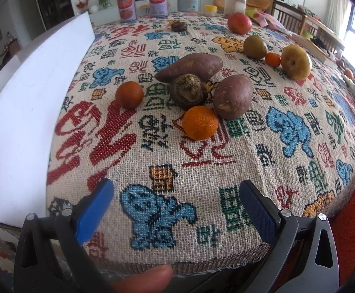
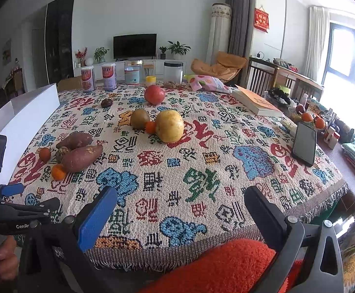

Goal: Organize fruits
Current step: 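Close the right gripper around a reddish sweet potato, then grasp a mandarin orange with the left gripper while the right gripper lifts the sweet potato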

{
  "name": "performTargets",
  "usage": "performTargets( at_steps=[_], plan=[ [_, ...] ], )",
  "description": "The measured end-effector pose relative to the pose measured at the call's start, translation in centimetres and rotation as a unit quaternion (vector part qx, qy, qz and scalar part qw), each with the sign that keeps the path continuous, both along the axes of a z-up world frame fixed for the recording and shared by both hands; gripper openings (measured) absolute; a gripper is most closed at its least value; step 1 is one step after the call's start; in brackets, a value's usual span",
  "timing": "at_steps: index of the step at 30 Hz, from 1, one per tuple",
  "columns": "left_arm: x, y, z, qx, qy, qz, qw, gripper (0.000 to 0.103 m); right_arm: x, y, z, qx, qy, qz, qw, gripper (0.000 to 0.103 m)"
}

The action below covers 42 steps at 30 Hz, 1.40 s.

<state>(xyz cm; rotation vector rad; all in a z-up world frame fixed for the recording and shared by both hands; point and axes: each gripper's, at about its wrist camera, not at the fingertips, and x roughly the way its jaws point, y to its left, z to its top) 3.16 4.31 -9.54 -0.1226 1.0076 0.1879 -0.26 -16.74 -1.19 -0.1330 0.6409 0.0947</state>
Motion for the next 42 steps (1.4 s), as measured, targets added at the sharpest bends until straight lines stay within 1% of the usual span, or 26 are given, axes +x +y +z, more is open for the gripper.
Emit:
performTargets(
  at_steps=[2,4,8,11,12,13,14,15,16,18,20,23,25,27,29,31,32,35,36,38,39,41,42],
  plan=[
    [-0.1,0.7,-0.3,-0.016,-0.003,0.004,0.9999,0.103,0.3,0.7,-0.1,-0.005,0.013,0.028,1.000,0.103],
    [-0.3,1.1,-0.4,-0.009,-0.008,0.008,0.9999,0.103,0.6,1.6,0.0,-0.010,0.023,0.058,0.998,0.103],
    [-0.7,1.2,-0.5,-0.006,-0.020,0.000,0.9998,0.103,2.0,4.1,0.8,0.004,0.028,0.126,0.992,0.103],
    [-0.9,1.2,-0.5,-0.005,-0.029,-0.003,0.9996,0.103,4.3,6.1,1.3,0.032,0.047,0.172,0.984,0.103],
    [-1.0,1.2,-0.5,-0.006,-0.029,-0.005,0.9995,0.103,5.5,6.8,1.0,0.047,0.058,0.186,0.980,0.101],
    [-0.9,1.3,-0.5,-0.006,-0.028,-0.007,0.9996,0.103,6.5,7.3,0.6,0.066,0.073,0.195,0.976,0.096],
    [-0.9,1.4,-0.5,-0.007,-0.027,-0.010,0.9996,0.103,7.7,7.7,-0.1,0.086,0.099,0.199,0.971,0.081],
    [-1.0,1.5,-0.4,-0.007,-0.025,-0.015,0.9996,0.103,8.8,8.0,-1.0,0.112,0.134,0.197,0.965,0.071],
    [-1.1,1.6,-0.4,-0.007,-0.025,-0.018,0.9995,0.103,9.6,8.3,-1.8,0.139,0.161,0.195,0.958,0.069],
    [-1.3,1.8,-0.4,-0.008,-0.027,-0.021,0.9994,0.103,11.1,8.7,-3.6,0.196,0.210,0.185,0.940,0.065],
    [-1.4,1.9,-0.4,-0.009,-0.028,-0.021,0.9993,0.103,12.3,9.4,-4.9,0.233,0.244,0.171,0.926,0.064],
    [-1.4,1.9,-0.3,-0.011,-0.028,-0.018,0.9994,0.102,13.7,10.2,-6.1,0.269,0.279,0.152,0.909,0.064],
    [-1.5,1.9,-0.3,-0.012,-0.030,-0.016,0.9994,0.102,14.4,11.1,-6.6,0.280,0.299,0.151,0.900,0.064],
    [-1.5,1.9,-0.3,-0.010,-0.031,-0.014,0.9994,0.102,14.8,11.9,-7.0,0.276,0.307,0.145,0.899,0.064],
    [-1.6,1.9,-0.3,-0.008,-0.032,-0.014,0.9994,0.102,15.0,12.2,-6.9,0.272,0.300,0.134,0.904,0.064],
    [-1.6,1.9,-0.2,-0.009,-0.031,-0.015,0.9994,0.102,15.2,12.3,-6.5,0.260,0.299,0.131,0.909,0.057],
    [-1.7,2.0,-0.1,-0.011,-0.031,-0.016,0.9993,0.102,15.3,12.4,-6.6,0.247,0.299,0.135,0.912,0.049],
    [-1.8,2.5,0.1,-0.021,-0.034,-0.017,0.9990,0.102,15.7,11.5,-6.8,0.240,0.318,0.150,0.905,0.046],
    [-1.8,2.8,0.3,-0.028,-0.037,-0.015,0.9988,0.102,15.6,11.1,-6.5,0.227,0.320,0.152,0.907,0.046],
    [-1.8,3.2,0.7,-0.046,-0.046,-0.014,0.9978,0.102,15.3,9.9,-6.0,0.186,0.311,0.154,0.919,0.046],
    [-1.7,3.4,0.9,-0.058,-0.053,-0.016,0.9968,0.102,15.3,9.1,-5.8,0.170,0.310,0.154,0.923,0.046],
    [-1.1,3.4,1.6,-0.075,-0.068,-0.027,0.9945,0.101,15.1,7.5,-5.7,0.159,0.304,0.153,0.927,0.045],
    [-0.6,3.4,1.9,-0.077,-0.073,-0.032,0.9938,0.101,15.0,6.6,-5.7,0.167,0.300,0.152,0.927,0.046]
  ],
)
